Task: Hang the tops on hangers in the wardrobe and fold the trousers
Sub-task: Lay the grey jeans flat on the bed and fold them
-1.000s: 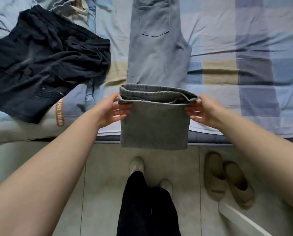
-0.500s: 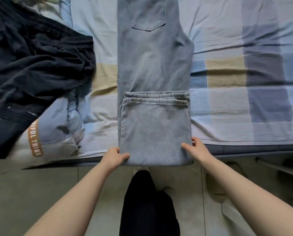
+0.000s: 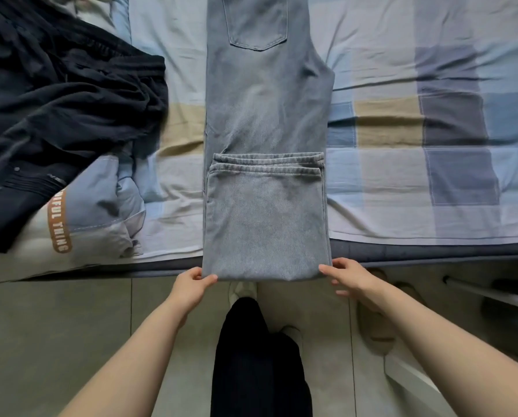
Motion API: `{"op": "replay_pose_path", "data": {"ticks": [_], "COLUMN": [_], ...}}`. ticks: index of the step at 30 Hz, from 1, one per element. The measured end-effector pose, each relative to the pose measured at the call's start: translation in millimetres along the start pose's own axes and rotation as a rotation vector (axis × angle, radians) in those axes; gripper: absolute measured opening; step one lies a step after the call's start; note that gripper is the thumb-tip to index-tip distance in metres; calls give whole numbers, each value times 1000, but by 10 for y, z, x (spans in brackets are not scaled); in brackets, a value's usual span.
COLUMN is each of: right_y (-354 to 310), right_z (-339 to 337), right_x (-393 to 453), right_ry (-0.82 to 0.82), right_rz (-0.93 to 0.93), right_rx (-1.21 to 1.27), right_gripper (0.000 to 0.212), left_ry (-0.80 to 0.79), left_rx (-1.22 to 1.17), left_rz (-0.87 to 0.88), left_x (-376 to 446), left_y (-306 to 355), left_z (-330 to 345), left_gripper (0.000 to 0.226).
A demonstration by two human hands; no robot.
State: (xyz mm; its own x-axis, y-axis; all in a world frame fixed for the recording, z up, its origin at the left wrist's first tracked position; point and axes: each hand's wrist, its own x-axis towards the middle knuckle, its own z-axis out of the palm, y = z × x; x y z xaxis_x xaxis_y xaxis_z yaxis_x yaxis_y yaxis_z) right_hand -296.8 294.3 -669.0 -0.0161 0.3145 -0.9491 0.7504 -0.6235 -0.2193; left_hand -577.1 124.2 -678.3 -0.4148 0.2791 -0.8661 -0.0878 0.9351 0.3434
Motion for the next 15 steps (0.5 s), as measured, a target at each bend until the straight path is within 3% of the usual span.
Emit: {"op": "replay_pose_path", "data": {"ticks": [6,10,15], "right_y": [126,190,163], "right_z": [198,241,249], "right_x": [-41,-70,-125], "right_ry": [82,19,91], "right_rz": [-12,9,-50], "right_rx": [111,379,574], "right_gripper": [36,36,39], "left_ry": [54,82,251], "left_rx": [-63,45,197], "left_rz": [103,199,380], "left_x": [-214,-353,-423], "left_y": [-33,-42,95], "left_z": [48,82,33], "left_gripper": [24,23,30]}}
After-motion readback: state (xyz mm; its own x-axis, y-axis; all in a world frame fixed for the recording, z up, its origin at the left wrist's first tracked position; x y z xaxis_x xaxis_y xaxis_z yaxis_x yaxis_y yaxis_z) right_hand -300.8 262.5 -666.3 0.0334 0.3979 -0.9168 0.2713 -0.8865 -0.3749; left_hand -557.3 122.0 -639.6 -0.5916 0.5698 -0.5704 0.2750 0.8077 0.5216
